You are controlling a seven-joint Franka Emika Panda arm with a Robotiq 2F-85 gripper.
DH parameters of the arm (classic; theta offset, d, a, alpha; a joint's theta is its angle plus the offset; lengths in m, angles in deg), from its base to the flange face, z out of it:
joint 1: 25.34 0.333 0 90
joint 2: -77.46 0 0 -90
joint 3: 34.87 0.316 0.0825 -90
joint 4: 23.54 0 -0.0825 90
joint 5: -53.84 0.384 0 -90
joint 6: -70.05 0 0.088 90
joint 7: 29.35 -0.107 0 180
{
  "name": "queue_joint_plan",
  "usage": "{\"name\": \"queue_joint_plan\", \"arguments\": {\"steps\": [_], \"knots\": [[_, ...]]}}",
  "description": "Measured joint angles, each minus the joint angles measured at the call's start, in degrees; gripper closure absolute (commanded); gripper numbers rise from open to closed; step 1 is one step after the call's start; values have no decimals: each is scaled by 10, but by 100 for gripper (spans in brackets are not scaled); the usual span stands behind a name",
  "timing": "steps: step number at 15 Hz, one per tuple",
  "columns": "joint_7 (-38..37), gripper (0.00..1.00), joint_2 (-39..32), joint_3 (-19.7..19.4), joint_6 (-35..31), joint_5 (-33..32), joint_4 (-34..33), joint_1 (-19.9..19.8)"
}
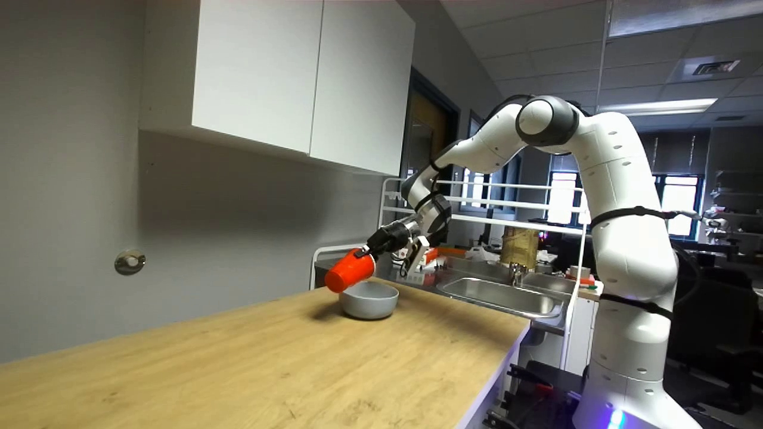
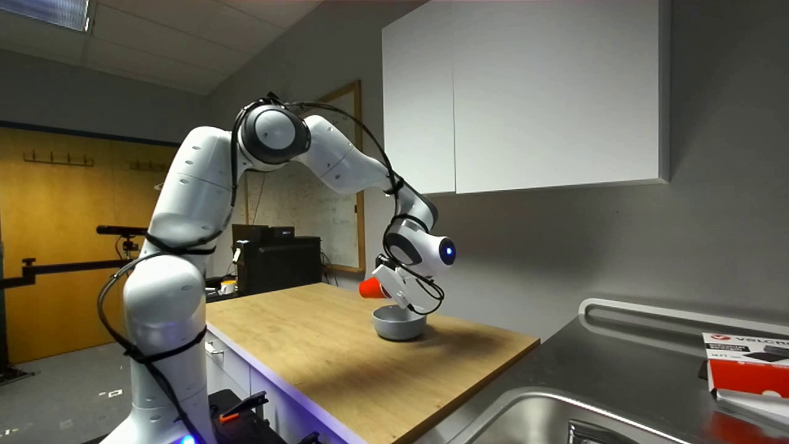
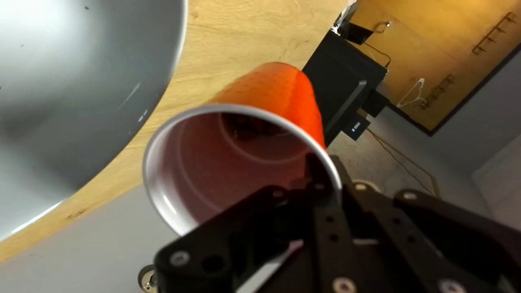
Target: Pour the beans from the cup into the bowl
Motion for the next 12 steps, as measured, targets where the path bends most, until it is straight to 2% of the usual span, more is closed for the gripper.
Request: {"name": "queue_joint_plan", "arguments": {"steps": [7,12], "knots": [[-20,95,-61,-9,105,65,-29,-22],[-77,95,-98,-17,152,115,-45,-28]]}}
